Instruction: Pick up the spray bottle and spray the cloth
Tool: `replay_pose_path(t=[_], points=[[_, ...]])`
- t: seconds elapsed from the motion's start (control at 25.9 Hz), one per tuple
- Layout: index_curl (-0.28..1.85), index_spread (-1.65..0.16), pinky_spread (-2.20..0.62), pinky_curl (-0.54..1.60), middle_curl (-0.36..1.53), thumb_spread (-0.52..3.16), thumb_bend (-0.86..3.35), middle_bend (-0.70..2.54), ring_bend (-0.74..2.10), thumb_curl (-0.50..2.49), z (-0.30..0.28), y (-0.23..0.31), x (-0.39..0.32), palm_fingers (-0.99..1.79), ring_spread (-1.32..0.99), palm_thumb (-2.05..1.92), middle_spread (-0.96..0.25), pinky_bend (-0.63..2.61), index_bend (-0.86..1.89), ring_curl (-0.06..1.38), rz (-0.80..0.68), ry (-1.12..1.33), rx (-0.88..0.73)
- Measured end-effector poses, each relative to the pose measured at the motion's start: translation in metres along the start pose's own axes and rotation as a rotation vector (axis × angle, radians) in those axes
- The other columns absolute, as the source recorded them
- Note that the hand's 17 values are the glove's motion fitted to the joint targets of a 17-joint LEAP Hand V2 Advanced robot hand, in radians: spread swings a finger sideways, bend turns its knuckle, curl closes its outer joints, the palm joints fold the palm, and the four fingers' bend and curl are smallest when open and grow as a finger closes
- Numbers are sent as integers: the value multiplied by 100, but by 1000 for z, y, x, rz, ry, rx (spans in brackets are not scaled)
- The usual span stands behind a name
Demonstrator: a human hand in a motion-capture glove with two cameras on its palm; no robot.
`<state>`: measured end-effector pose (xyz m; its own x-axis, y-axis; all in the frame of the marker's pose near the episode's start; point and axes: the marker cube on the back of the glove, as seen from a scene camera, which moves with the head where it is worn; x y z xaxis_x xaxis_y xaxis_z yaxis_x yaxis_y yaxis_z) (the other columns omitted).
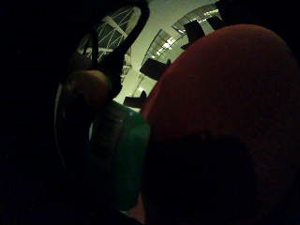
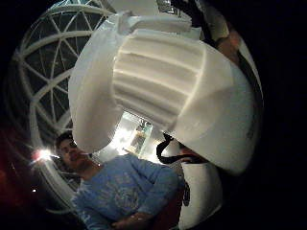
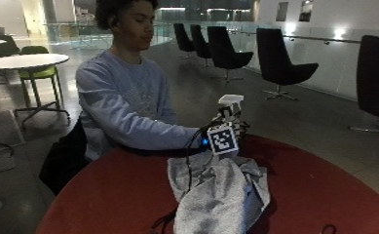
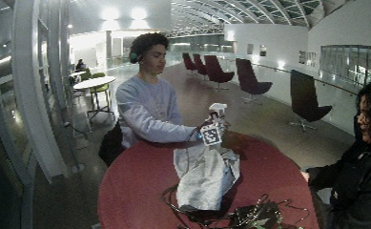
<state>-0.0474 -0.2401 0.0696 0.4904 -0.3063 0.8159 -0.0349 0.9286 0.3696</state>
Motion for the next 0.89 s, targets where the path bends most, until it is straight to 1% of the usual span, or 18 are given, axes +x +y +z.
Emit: replay_pose_path(t=[0.19, 0.23, 0.27, 0.31, 0.42, 0.46, 0.58, 0.73, 0.89], points=[[35, -29, 13, 28, 49, 98, -3, 49, 50, 50, -5, 13, 7, 106, -6, 77, -5, 13, 15, 40, 16, 70, -94], [36, -30, 13, 29, 46, 98, -4, 37, 52, 50, -6, 15, 6, 98, -7, 76, -6, 16, 17, 40, 19, 82, -101], [36, -31, 14, 29, 46, 98, -4, 36, 51, 49, -9, 16, 4, 93, -7, 75, -6, 17, 15, 40, 21, 98, -98], [34, -33, 15, 31, 45, 97, -4, 33, 48, 49, -13, 18, 1, 81, -6, 75, -6, 21, 9, 40, 21, 113, -88], [31, -35, 16, 34, 46, 96, -3, 37, 45, 48, -34, 32, -21, 69, -5, 75, -5, 26, 1, 41, 10, 139, -78], [30, -35, 17, 34, 44, 96, -3, 31, 47, 47, -44, 40, -30, 66, -5, 75, -4, 28, 3, 41, 5, 150, -91], [26, -36, 17, 33, 44, 95, -3, 32, 46, 46, -79, 66, -50, 66, -4, 75, -4, 29, 4, 38, -9, 238, -107], [24, -36, 18, 33, 43, 94, -3, 34, 46, 46, -140, 96, -55, 71, -4, 76, -4, 27, 8, 37, -1, 446, -25], [24, -35, 18, 33, 43, 94, -3, 34, 45, 45, -199, 135, -55, 73, -4, 76, -4, 25, 11, 36, 45, 556, 63]])
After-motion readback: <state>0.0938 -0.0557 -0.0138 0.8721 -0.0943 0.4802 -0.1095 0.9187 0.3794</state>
